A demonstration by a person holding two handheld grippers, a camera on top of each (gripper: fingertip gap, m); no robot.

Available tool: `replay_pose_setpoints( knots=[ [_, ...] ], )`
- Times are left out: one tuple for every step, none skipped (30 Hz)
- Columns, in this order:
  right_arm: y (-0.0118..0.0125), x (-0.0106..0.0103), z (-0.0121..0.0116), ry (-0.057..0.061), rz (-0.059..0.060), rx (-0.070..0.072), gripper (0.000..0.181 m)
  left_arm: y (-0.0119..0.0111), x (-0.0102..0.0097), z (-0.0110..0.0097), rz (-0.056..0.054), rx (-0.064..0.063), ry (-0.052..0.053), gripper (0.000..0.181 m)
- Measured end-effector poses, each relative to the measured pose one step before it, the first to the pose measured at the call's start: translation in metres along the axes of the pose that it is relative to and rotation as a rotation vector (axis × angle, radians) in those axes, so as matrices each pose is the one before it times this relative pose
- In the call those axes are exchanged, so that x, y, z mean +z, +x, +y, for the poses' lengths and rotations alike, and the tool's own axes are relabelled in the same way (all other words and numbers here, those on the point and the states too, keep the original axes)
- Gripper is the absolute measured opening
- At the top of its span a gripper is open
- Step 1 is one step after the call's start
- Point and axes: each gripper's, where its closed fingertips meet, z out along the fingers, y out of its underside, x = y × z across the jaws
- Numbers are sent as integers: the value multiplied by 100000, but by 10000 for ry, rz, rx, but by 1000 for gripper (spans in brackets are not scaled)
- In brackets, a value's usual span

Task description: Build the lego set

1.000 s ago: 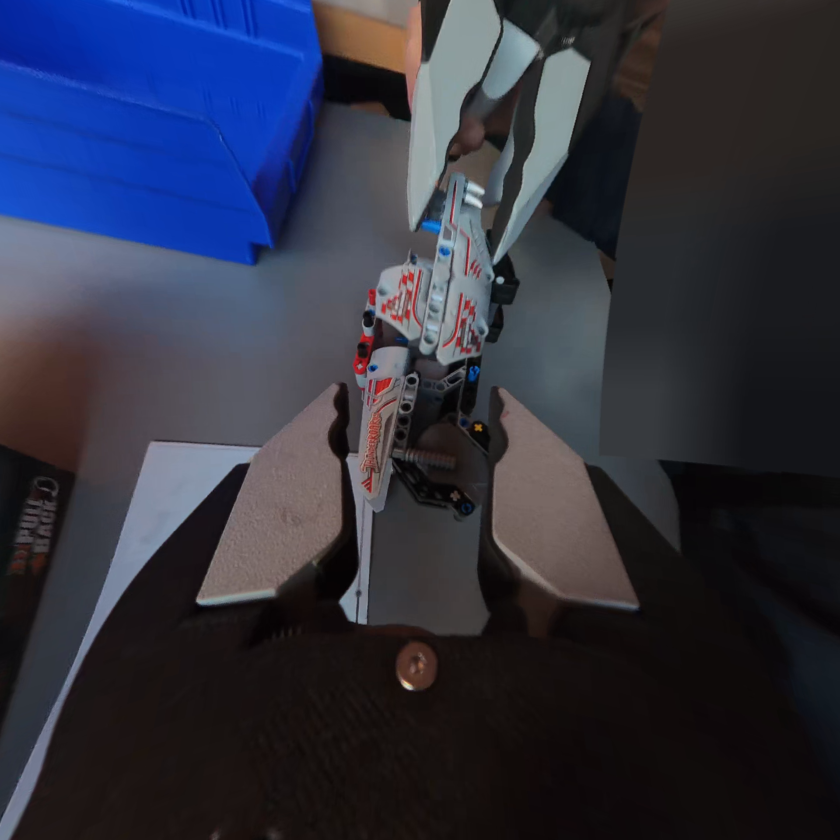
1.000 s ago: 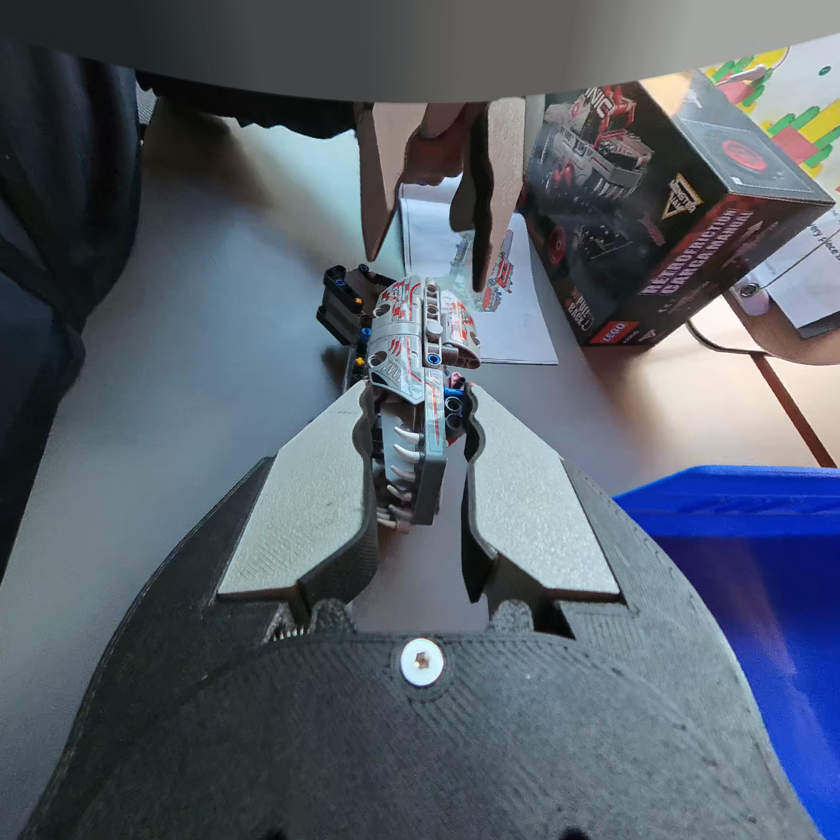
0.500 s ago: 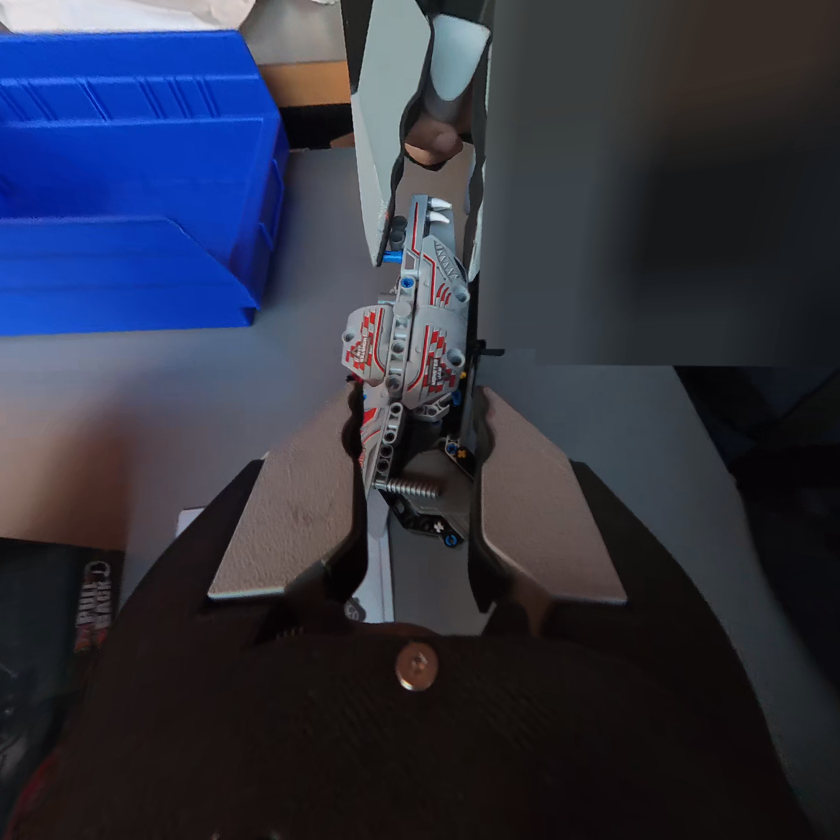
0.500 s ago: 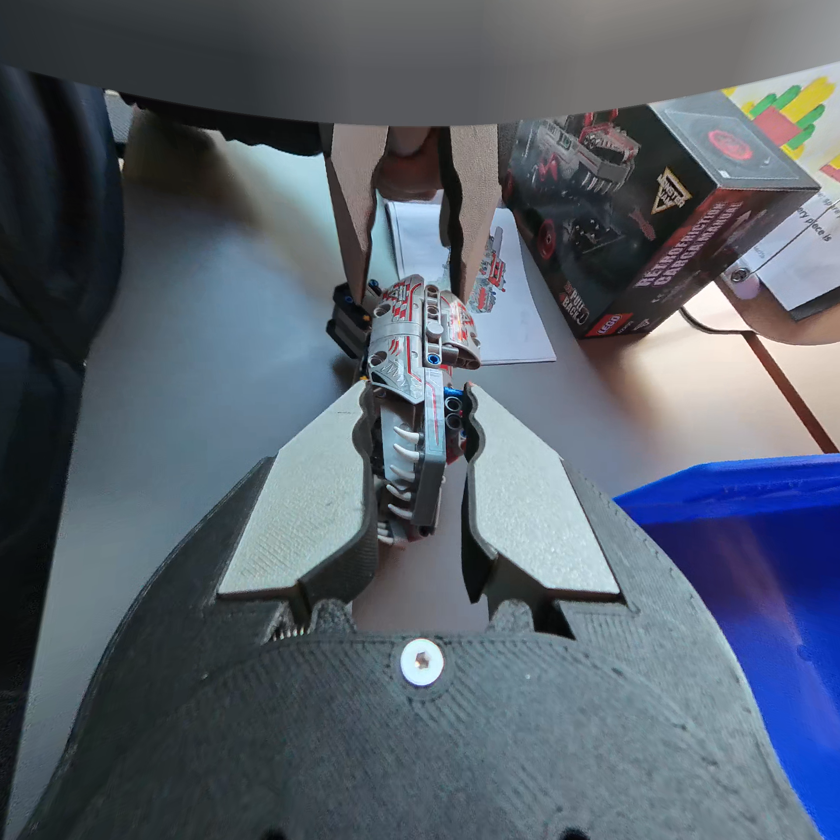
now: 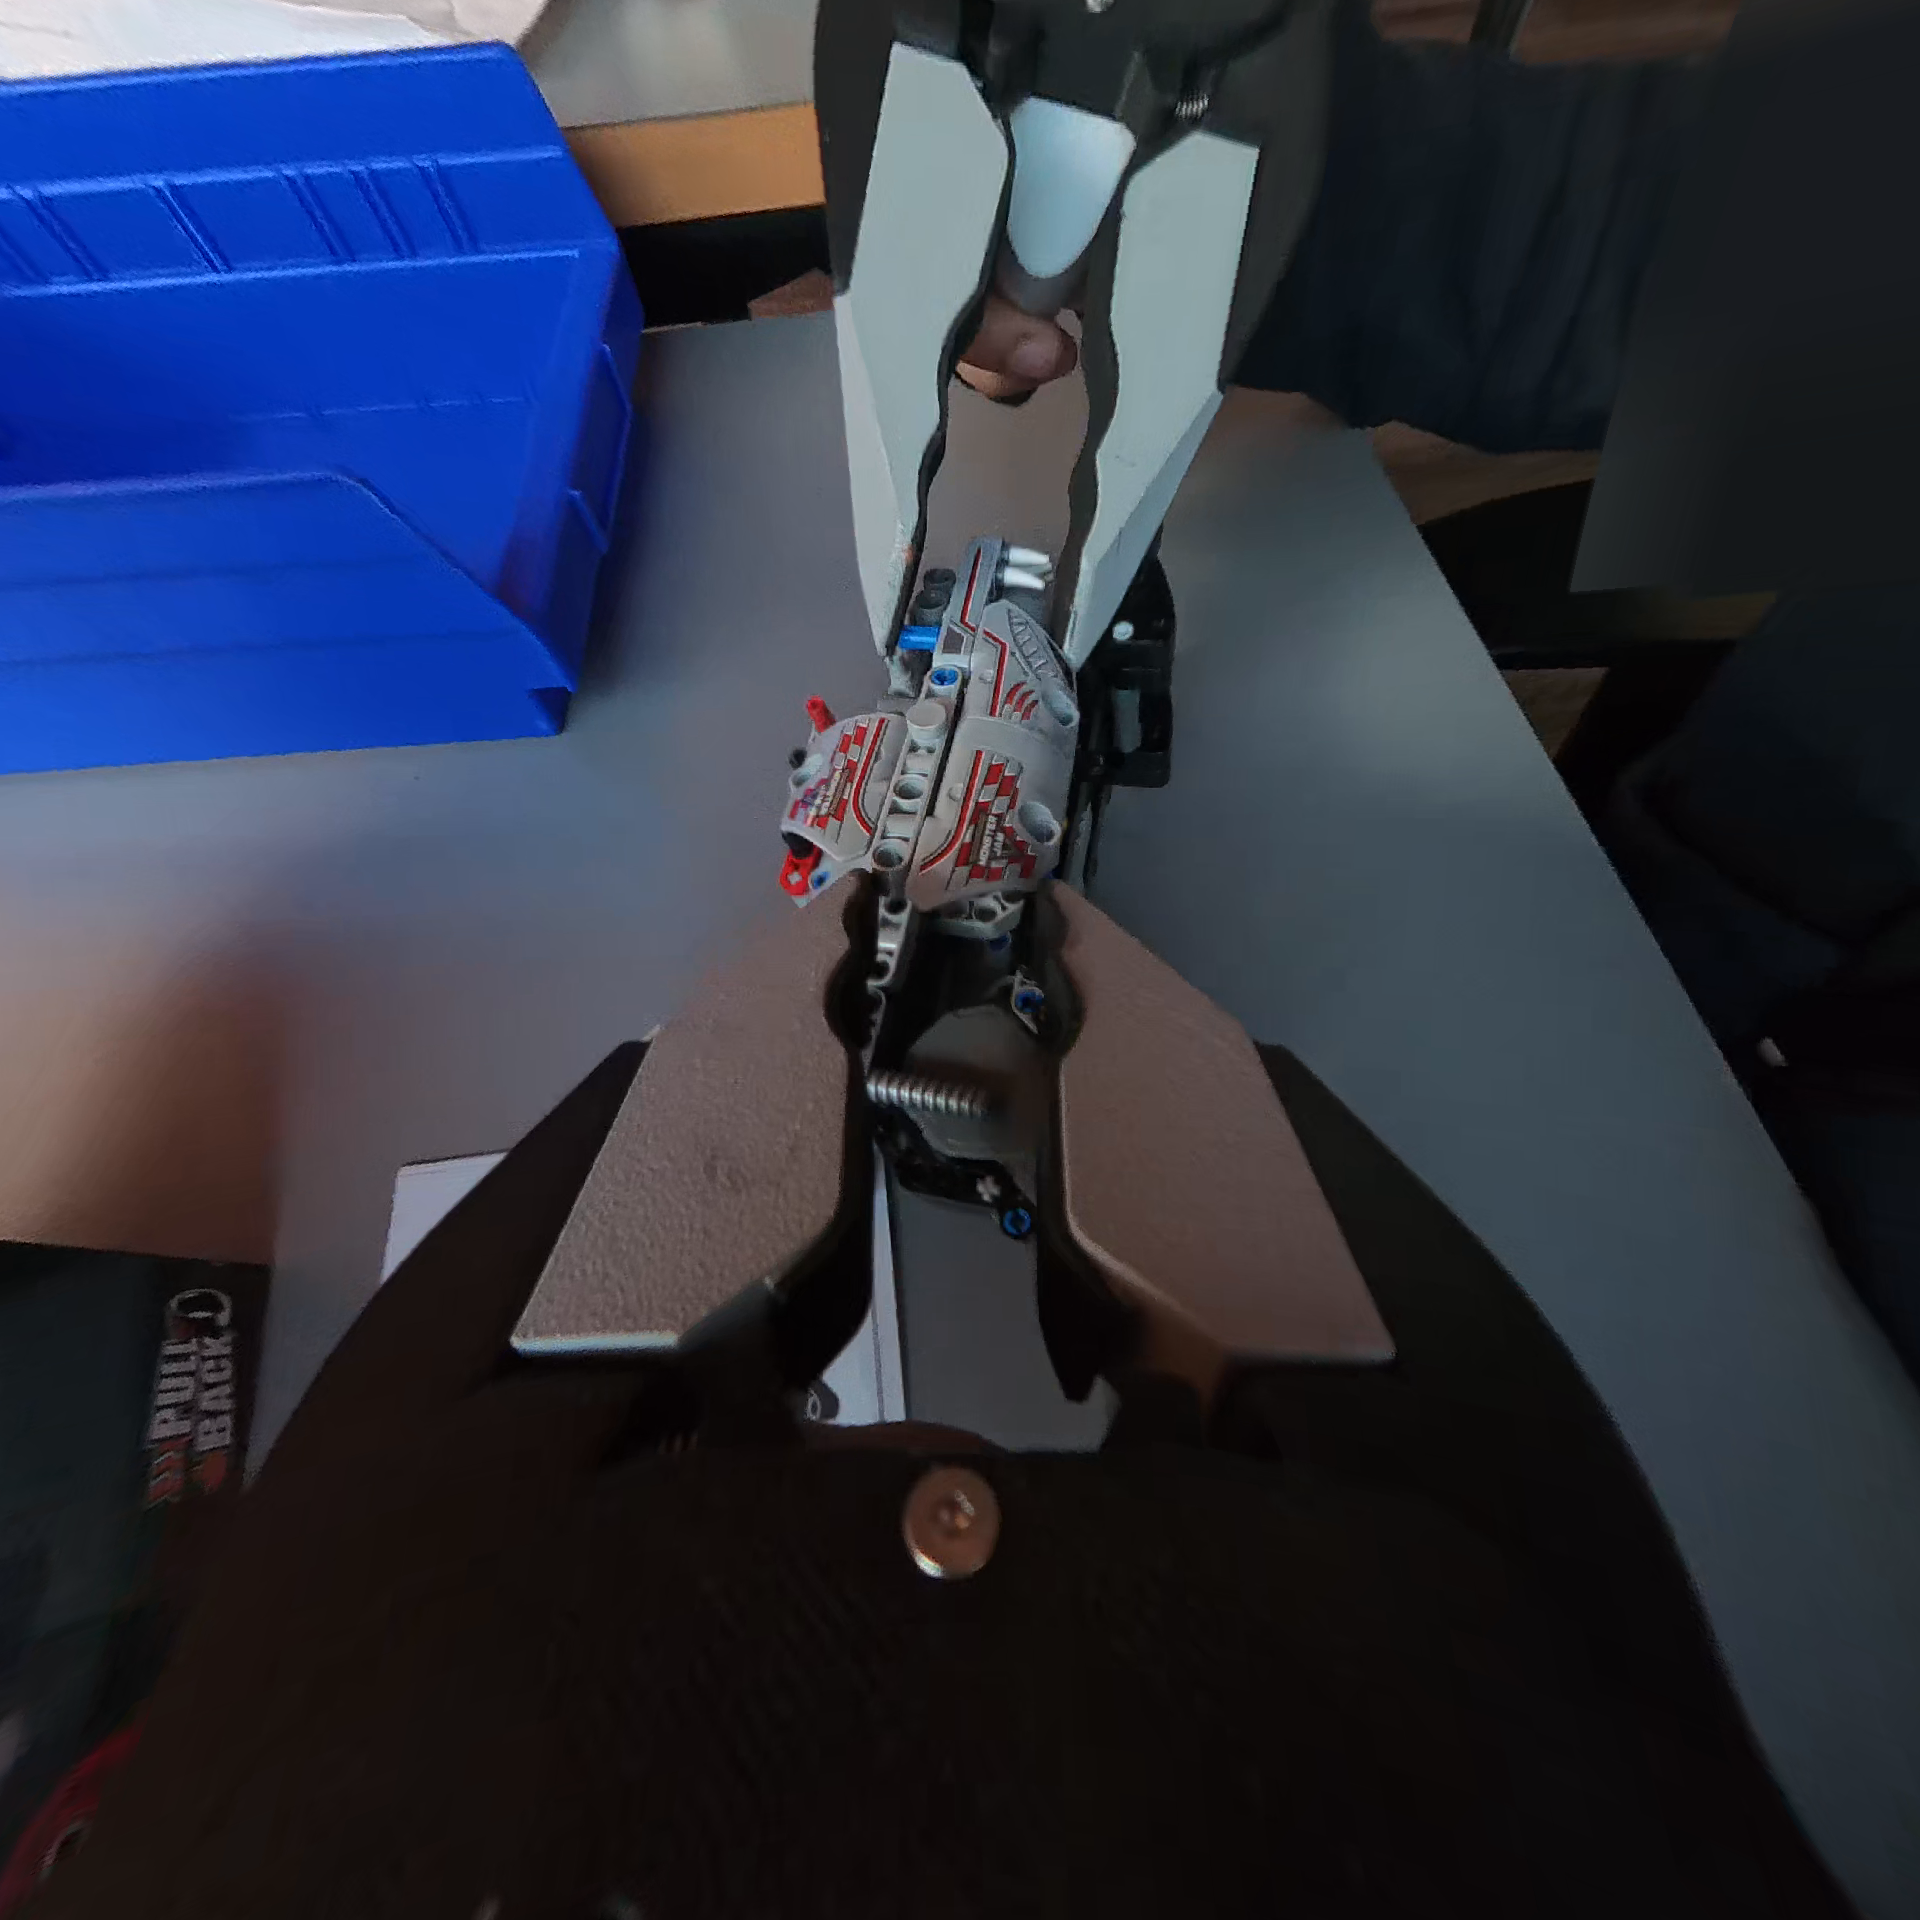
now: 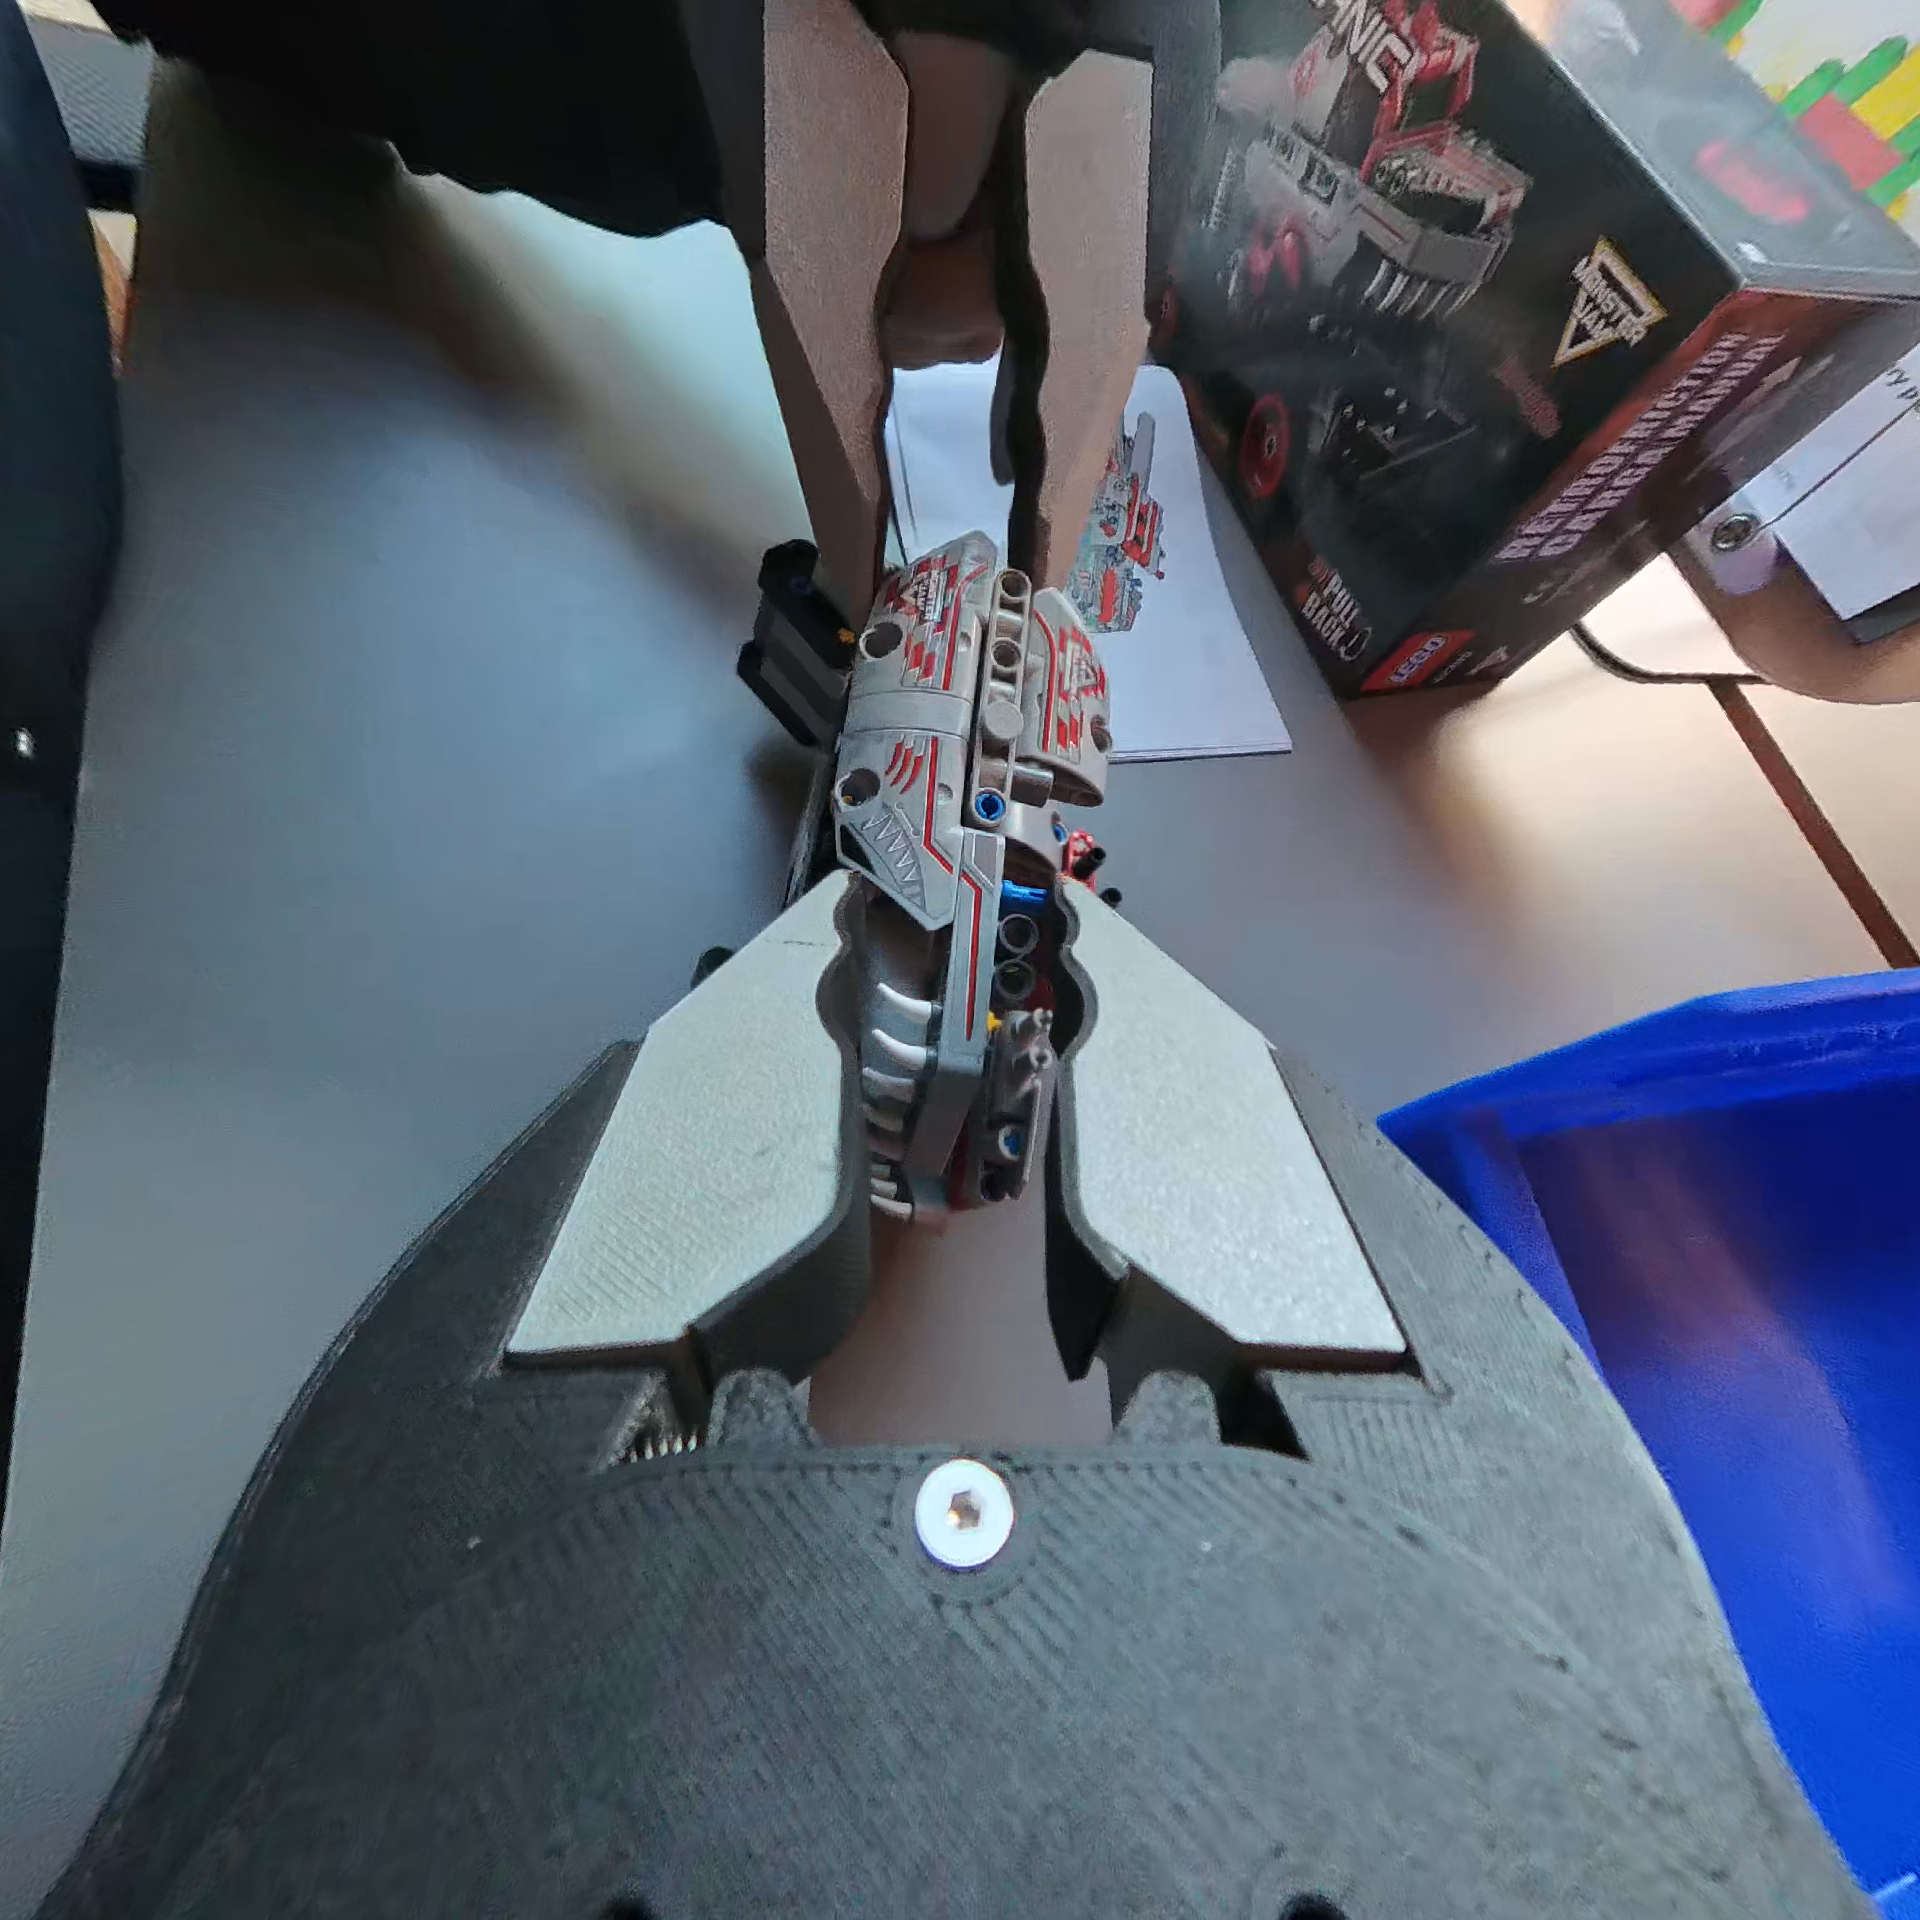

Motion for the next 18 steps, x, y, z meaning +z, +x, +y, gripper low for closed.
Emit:
replay_pose_setpoints(
  knots=[
    [-10, 32, -34, -20, 38, -10, 31, -16, 51, 271, 6, -26, -144, 26],
    [-33, 15, 23, -49, -41, 36, 31, 16, 63, 177, -7, -5, -68, 27],
    [-67, -56, -18, -45, -71, 33, 31, 94, 78, 94, 34, -46, -29, 27],
    [-68, -99, -102, -2, -26, -10, 31, 61, 79, 145, 23, -9, -46, 27],
    [-83, -102, -116, -10, 3, -61, 30, 48, 106, 200, 14, 19, -61, 27],
    [-81, -73, -27, -79, 6, -65, 30, 25, 132, 191, 5, 18, -56, 27],
    [-61, -44, 81, -140, 5, -28, 29, -3, 129, 215, -7, -1, -81, 26],
    [3, -56, 100, -114, 20, 24, 29, -121, 7, 79, -61, -59, -23, 22],
    [-90, -67, 14, 8, -60, 57, 29, -273, -93, 18, -119, -56, 15, 21],
    [-101, -32, -29, 89, -75, 65, 29, -55, -174, -90, 48, -63, 91, 21],
    [-45, 54, 38, 72, -50, 50, 29, 146, -154, -176, 181, -110, 147, 20],
    [-77, 109, 128, 8, -97, 69, 29, 139, -70, -45, 168, -123, 54, 20],
    [-24, 65, 3, 63, -99, 117, 29, 82, -2, 1, 97, -91, 20, 20],
    [50, 44, 18, 18, -77, 144, 29, 88, 67, 93, 78, -93, -38, 20],
    [51, 42, 32, -16, -76, 144, 29, 175, 81, 71, 127, -113, -26, 21],
    [2, 37, 16, -23, -90, 120, 29, 156, 70, 29, 134, -168, 4, 22],
    [23, 23, 20, -45, -41, 89, 29, 38, -7, 42, 100, -189, 7, 23],
    [54, 27, 14, -56, 16, 45, 29, -106, -69, 21, 39, -181, 48, 24]
  ],
)
